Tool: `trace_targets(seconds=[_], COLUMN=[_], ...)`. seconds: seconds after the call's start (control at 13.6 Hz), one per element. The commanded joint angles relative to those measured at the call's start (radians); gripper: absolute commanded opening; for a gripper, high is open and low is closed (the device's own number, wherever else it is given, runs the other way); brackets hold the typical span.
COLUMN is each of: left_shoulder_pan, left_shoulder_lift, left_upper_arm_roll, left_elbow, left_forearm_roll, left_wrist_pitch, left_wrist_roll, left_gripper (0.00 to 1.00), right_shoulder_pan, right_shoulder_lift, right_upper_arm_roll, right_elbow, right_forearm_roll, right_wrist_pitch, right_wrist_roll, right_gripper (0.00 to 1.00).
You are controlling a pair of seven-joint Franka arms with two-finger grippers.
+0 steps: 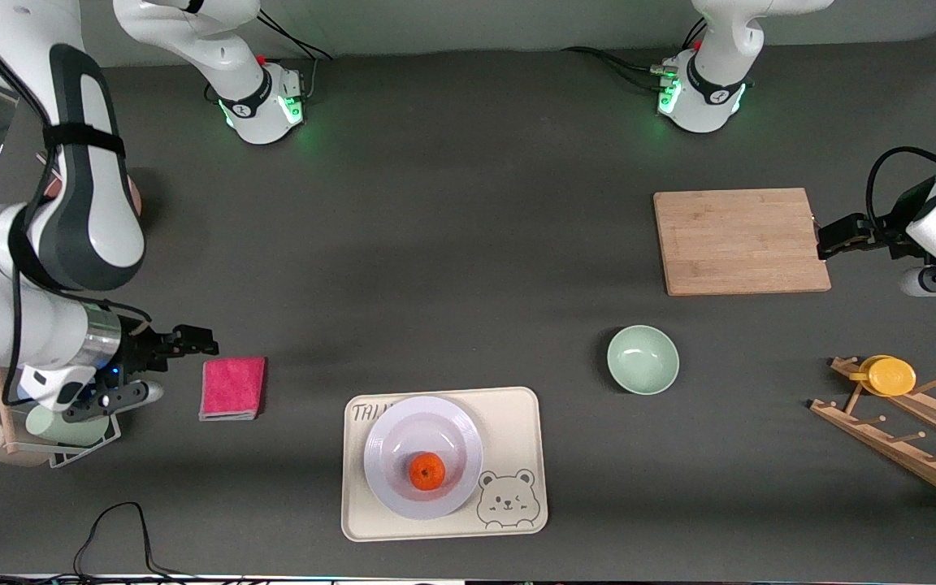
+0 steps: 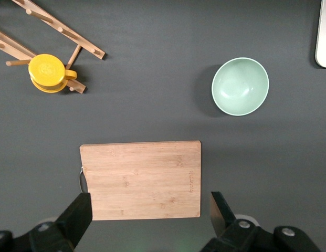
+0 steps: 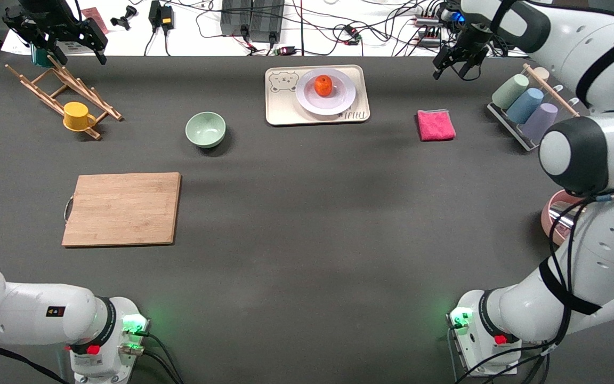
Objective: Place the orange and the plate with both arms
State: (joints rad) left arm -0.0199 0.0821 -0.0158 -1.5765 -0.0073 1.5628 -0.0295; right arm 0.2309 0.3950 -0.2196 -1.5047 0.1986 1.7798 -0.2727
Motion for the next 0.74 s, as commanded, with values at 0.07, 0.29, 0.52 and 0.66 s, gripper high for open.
trace_targets(seconds=[0.07, 0.29, 0.52, 0.66], left_shoulder_pan=[-0.006, -0.006, -0.006, -0.006], left_shoulder_lift=[-0.007, -0.007, -0.005, -0.007], left_upper_arm_roll=[0.002, 0.002, 0.002, 0.002], left_elbow=[0.001, 0.003, 0.003, 0.003], left_forearm_roll=[0.01, 0.01, 0.01, 0.01], left_wrist_pitch=[-0.017, -0.023, -0.023, -0.023], left_wrist_roll=[0.008, 0.008, 0.008, 0.008], left_gripper=[1.0, 1.0, 1.0, 1.0], right_shoulder_pan=[0.01, 0.011, 0.01, 0.011], right_shoulder_lift=[-0.068, -0.116, -0.143, -0.159], right_upper_arm_roll=[-0.006, -0.007, -0.05, -0.061], right_elbow=[-0.042, -0.04, -0.038, -0.037], right_forearm_roll=[-0.073, -0.077, -0.105, -0.158], right_wrist_pitch=[-0.049, -0.101, -0.146, -0.155], right_wrist_roll=[0.052, 0.093, 0.093, 0.089], right_gripper=[1.0, 1.0, 1.0, 1.0])
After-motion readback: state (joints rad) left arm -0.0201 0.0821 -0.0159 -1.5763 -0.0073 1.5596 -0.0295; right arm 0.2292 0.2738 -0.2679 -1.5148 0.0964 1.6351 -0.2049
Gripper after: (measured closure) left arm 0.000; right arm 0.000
